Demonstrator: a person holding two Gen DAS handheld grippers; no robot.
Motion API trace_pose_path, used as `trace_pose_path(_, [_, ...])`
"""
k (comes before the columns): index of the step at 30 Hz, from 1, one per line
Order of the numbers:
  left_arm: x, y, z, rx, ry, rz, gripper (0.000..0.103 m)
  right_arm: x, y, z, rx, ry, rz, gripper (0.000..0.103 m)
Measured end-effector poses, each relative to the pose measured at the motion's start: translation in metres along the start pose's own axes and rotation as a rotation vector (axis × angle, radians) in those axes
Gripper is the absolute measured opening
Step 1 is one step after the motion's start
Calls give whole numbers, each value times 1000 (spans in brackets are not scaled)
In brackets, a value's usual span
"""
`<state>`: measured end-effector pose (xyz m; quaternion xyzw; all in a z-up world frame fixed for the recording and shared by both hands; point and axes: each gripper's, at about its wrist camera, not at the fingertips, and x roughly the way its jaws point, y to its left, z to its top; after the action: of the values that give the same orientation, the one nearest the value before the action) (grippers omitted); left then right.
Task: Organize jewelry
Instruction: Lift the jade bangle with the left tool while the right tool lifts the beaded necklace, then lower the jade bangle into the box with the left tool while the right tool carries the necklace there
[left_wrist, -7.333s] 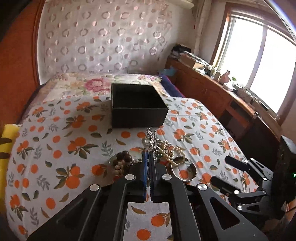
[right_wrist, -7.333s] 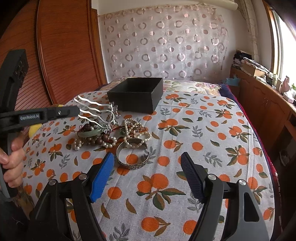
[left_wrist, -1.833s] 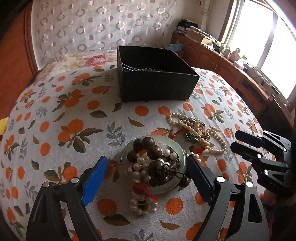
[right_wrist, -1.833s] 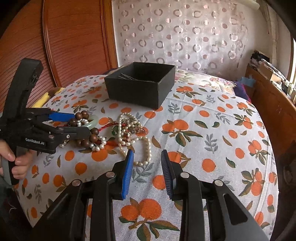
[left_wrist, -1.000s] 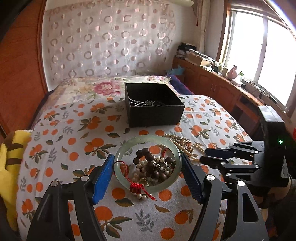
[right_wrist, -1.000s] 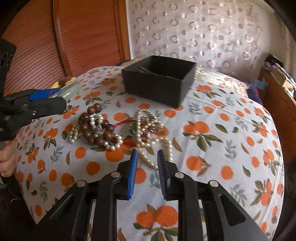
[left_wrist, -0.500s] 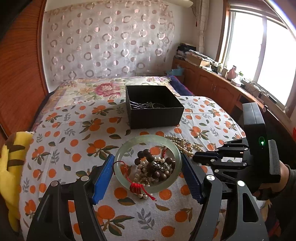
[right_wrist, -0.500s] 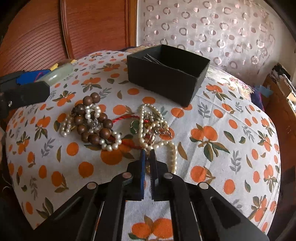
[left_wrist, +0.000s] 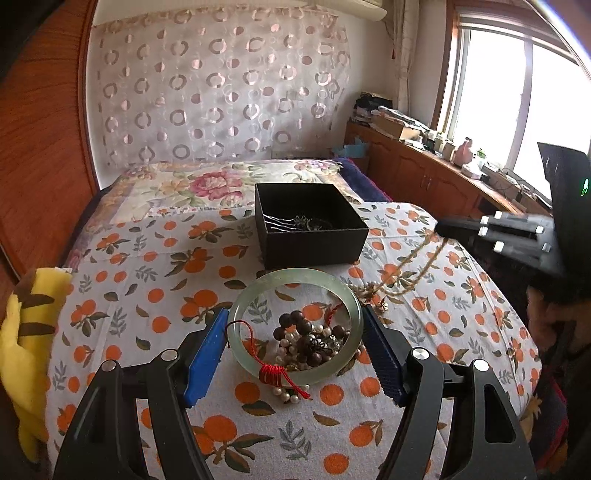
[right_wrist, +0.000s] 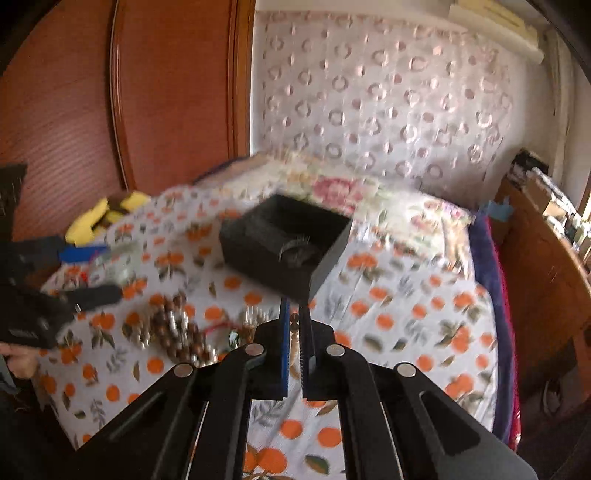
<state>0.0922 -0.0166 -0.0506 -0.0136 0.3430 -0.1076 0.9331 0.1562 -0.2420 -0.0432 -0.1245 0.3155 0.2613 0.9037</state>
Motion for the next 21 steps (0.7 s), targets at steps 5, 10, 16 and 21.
trace_pose_path(5, [-2, -2, 6, 15, -15, 4, 69, -16, -5, 25, -16, -52, -29, 5])
trace_pose_path(10, [0, -2, 12, 27, -25, 8, 69, -27, -9, 44, -32, -88, -49, 5])
trace_pose_path(16, [5, 1, 20, 16, -27, 2, 69, -44, -11, 70, -53, -139, -79, 5])
trace_pose_path(21, [14, 1, 29, 32, -29, 9, 69, -55, -14, 90, -73, -177, -94, 5])
